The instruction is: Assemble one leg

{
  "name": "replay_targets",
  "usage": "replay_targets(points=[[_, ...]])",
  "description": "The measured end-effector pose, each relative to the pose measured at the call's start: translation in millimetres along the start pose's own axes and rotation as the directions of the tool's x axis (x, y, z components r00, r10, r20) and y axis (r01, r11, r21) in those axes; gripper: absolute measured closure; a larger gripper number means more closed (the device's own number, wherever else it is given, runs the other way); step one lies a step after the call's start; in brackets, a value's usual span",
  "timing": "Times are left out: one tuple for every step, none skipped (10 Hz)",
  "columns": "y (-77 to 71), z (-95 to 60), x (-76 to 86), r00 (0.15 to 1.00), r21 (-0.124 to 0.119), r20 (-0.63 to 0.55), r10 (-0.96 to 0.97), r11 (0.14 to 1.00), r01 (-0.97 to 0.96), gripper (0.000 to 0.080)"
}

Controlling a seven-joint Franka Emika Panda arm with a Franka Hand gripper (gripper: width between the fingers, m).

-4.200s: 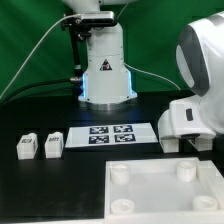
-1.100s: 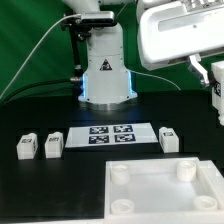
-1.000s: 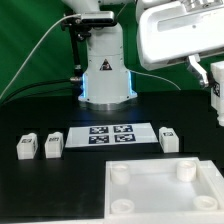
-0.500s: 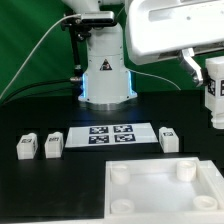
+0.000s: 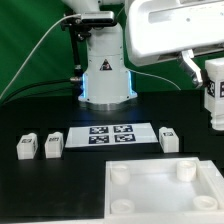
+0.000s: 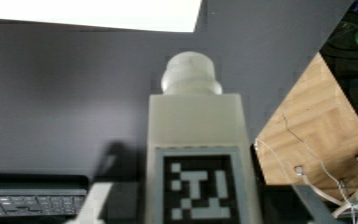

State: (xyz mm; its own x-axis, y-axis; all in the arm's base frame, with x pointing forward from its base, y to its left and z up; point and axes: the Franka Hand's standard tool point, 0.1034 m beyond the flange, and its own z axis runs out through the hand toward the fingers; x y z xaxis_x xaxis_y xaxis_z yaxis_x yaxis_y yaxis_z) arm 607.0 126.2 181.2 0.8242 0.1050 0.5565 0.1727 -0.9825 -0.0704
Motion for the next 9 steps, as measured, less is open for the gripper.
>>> replay_targets(points=[[7.3, 8.3, 2.3, 1.000, -0.005, 0.002, -0.016, 1.000, 0.016, 0.0508], [15.5, 16.5, 4.0, 1.000, -0.011, 0.003, -0.026, 1.000, 0.026, 0.0508], [19.0, 23.6, -0.7, 1.000, -0.013, 0.001, -0.025, 1.000, 0.025, 0.0508], [15.8, 35.8, -10.1, 0.999, -0.012, -0.025, -0.024, 1.000, 0.023, 0.0508], [14.8, 46.9, -19.7, 0.999, -0.010, -0.032, -0.024, 1.000, 0.024, 0.0508], [19.3, 55.8, -29.2, 0.999, -0.014, -0.027, -0.028, 1.000, 0.028, 0.0508], [20.6, 61.8, -35.3, 0.999, -0.015, -0.032, -0.025, 1.000, 0.024, 0.0508], [20.3, 66.3, -39.9, 0.999, -0.014, -0.026, -0.024, 1.000, 0.024, 0.0508], [21.3, 69.7, -43.0, 1.000, -0.014, -0.020, -0.024, 1.000, 0.023, 0.0508]])
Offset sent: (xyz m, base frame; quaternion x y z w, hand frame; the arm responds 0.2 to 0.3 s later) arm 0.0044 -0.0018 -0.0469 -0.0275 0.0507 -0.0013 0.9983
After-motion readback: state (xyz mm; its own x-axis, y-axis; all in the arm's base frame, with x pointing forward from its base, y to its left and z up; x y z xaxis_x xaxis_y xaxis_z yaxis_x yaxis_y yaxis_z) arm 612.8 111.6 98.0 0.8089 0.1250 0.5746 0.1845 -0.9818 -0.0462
